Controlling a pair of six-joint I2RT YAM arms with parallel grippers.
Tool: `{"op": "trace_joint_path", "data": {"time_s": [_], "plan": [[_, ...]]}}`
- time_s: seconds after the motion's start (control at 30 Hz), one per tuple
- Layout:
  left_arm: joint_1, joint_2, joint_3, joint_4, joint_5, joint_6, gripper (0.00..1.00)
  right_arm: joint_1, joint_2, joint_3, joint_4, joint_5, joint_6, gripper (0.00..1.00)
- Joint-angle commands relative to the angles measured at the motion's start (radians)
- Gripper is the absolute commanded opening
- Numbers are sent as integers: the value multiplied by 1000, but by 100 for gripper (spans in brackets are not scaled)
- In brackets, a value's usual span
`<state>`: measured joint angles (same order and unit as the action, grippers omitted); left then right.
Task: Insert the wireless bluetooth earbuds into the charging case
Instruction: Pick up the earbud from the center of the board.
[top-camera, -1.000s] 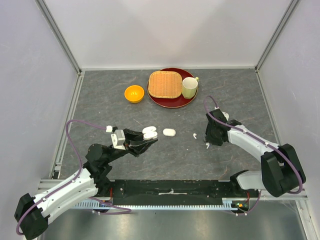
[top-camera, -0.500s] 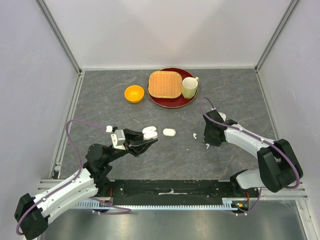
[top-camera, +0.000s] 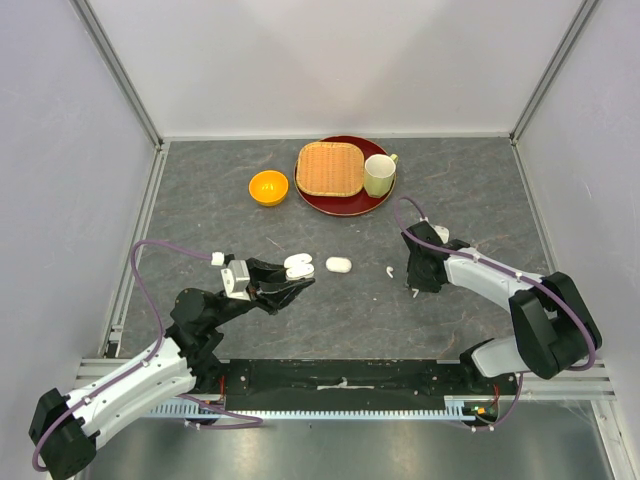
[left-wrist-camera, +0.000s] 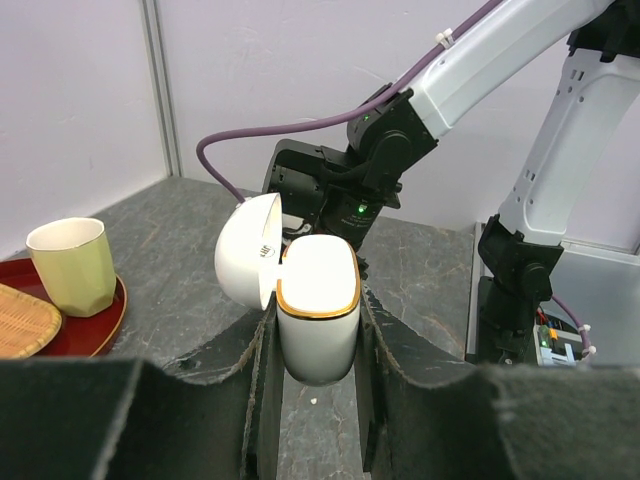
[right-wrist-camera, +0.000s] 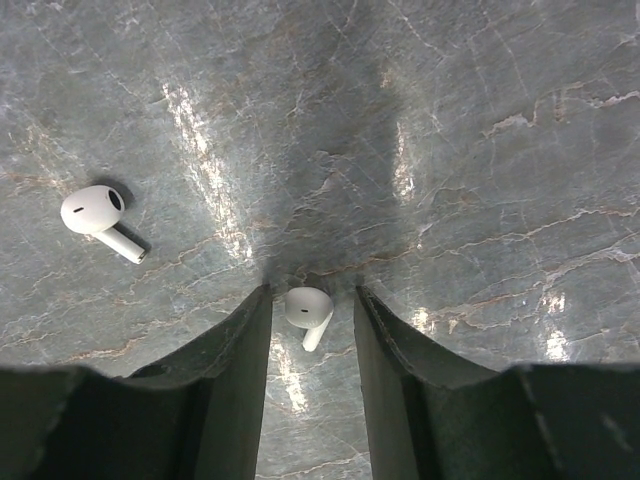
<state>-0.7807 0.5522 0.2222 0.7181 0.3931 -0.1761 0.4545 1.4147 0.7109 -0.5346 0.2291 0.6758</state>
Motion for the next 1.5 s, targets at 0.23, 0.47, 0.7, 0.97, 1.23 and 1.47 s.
{"op": "trace_joint_path", "data": {"time_s": [0.23,0.47,0.7,0.97,1.23,1.47], "plan": [[-2,-5,-3,7,-28,23,2,3,13,-2,16,23,-13,41],[0,-6,-7,7,-31,20,2,4,12,-5,16,22,-10,38],[0,-5,-7,7,-31,20,2,4,9,-7,18,12,-5,34],[0,-14,-14,7,-33,13,2,4,7,-8,16,12,-7,32],[0,-14,-12,6,-36,15,2,6,6,-4,18,9,-10,23],[-2,-11,-14,4,-36,12,2,18,-8,1,19,10,-21,19]]}}
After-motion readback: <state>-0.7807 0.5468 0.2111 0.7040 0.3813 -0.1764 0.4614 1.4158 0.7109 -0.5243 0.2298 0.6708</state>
